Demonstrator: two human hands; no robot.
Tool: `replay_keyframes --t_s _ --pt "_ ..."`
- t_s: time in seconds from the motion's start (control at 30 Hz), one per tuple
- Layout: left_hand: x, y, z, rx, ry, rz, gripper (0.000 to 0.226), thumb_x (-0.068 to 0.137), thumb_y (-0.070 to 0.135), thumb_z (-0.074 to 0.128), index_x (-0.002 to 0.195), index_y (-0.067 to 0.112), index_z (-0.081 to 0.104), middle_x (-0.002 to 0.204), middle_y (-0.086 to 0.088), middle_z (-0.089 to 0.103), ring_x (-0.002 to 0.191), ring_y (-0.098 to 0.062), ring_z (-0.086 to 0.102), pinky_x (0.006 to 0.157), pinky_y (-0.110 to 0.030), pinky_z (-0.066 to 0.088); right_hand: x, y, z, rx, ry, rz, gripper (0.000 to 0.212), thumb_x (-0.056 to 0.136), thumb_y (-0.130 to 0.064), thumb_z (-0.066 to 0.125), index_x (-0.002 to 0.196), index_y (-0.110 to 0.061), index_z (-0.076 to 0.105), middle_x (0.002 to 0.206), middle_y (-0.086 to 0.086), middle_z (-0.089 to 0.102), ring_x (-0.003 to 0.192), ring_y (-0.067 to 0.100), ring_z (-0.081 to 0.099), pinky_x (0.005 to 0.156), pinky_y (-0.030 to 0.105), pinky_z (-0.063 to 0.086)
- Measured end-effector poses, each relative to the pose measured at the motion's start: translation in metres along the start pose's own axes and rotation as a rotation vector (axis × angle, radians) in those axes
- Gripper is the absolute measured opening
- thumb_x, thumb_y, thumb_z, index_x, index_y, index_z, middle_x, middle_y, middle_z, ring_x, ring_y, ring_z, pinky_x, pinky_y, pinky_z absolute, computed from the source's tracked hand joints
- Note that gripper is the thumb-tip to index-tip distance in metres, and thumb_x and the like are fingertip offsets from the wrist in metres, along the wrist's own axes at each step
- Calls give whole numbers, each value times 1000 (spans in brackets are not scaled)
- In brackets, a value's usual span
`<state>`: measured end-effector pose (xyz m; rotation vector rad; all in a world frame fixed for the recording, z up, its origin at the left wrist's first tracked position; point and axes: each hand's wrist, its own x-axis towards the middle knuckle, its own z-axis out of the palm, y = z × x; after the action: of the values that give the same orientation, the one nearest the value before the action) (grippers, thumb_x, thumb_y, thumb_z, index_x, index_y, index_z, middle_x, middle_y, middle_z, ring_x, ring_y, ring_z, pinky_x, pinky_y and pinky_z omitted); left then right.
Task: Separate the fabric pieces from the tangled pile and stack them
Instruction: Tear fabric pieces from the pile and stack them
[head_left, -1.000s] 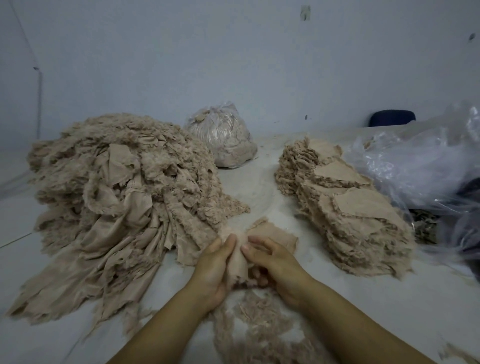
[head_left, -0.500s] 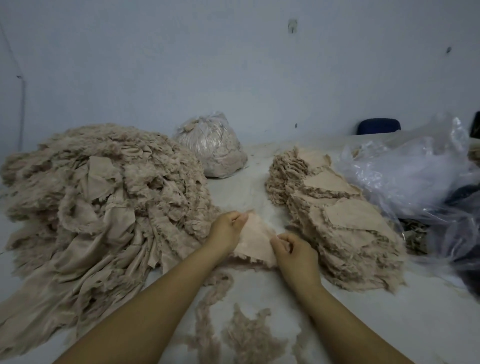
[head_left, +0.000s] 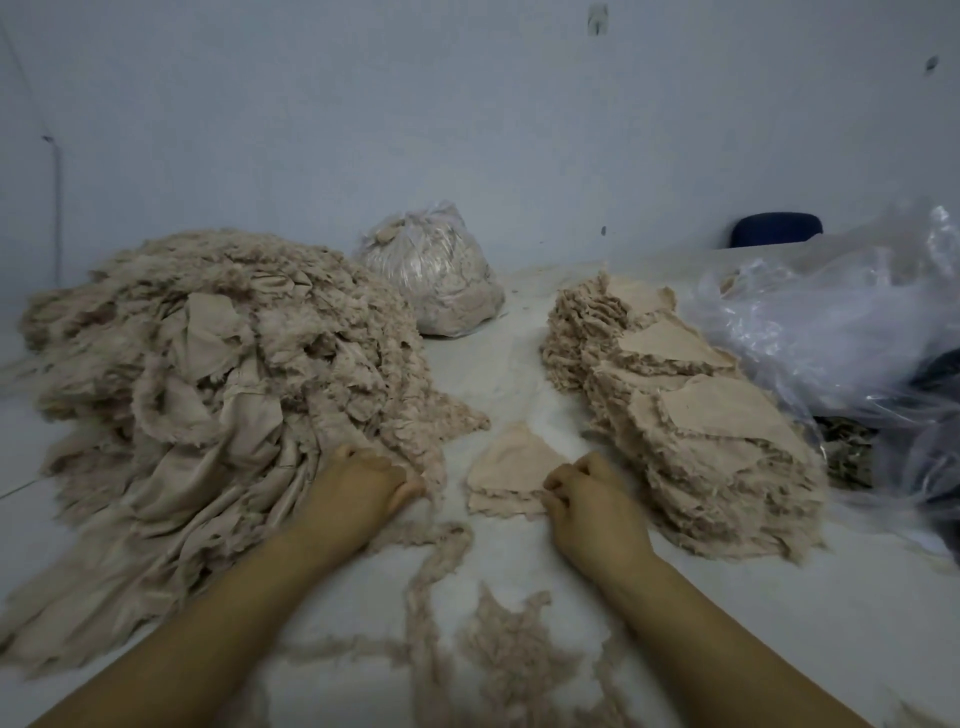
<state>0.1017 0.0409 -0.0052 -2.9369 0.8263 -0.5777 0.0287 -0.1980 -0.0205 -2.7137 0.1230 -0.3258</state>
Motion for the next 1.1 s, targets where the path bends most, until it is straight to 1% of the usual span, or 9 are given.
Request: replay_keyframes --t_s 0.13,0.3,0.43,0.53,0.67,0.83,0.93,1.0,1.1 --pt "-18 16 4 -713 197 -182 41 93 18 56 53 20 50 49 -3 46 49 -3 41 54 -20 33 -11 -19 6 425 89 -133 22 98 -23 51 110 -16 68 103 -6 57 99 9 53 85 13 40" --pt "-21 86 -22 -1485 252 -283 45 84 42 49 43 27 39 42 12 33 40 -2 32 44 -16 30 -21 -53 13 1343 -359 187 40 99 -35 44 99 -3 67 80 7 67 73 16 66 64 26 56" --pt "-25 102 -25 -1832 196 -338 46 77 51 55 43 26 36 43 2 30 40 -10 29 43 -23 30 -23 -56 9 1484 -611 315 36 98 -28 51 87 0 70 86 18 68 73 23 66 63 32 57" --pt "-24 83 -23 -1879 317 -477 48 79 51 54 43 25 38 43 6 30 40 -8 29 41 -21 30 -23 -53 10 1453 -512 277 19 94 -6 56 93 9 68 81 17 69 63 18 64 57 28 55" --pt "-24 52 -12 -1401 709 -878 21 88 32 63 79 18 50 72 0 48 65 -16 44 53 -16 38 -24 -46 11 1269 -284 211 20 94 -8 57 78 -6 68 54 1 56 43 6 51 48 17 46" --pt "-22 40 2 -1127 259 -1104 94 72 18 80 143 6 19 144 -18 21 129 -33 32 103 -38 40 -26 -43 18 1117 -322 78 13 93 -10 60 86 -13 71 61 -1 61 53 7 58 58 19 51" --pt "-20 42 2 -1356 207 -1017 65 78 -2 68 135 8 37 131 -15 50 113 -31 55 91 -43 51 -28 -43 21 1041 -314 19 15 94 -8 59 91 -18 69 63 -6 61 56 5 59 62 20 53" --pt "-21 44 -4 -1544 148 -997 32 79 -12 55 105 5 59 104 -18 67 85 -31 67 72 -40 57 -26 -43 23 1112 -282 63 10 95 -13 57 97 -15 67 68 -2 61 57 7 60 62 21 53" --pt "-23 52 -12 -1794 98 -889 28 76 -19 46 83 1 65 78 -17 71 65 -29 69 54 -33 56 -24 -45 19 1255 -292 78 24 94 -32 57 94 -11 69 75 0 63 66 10 62 65 25 52"
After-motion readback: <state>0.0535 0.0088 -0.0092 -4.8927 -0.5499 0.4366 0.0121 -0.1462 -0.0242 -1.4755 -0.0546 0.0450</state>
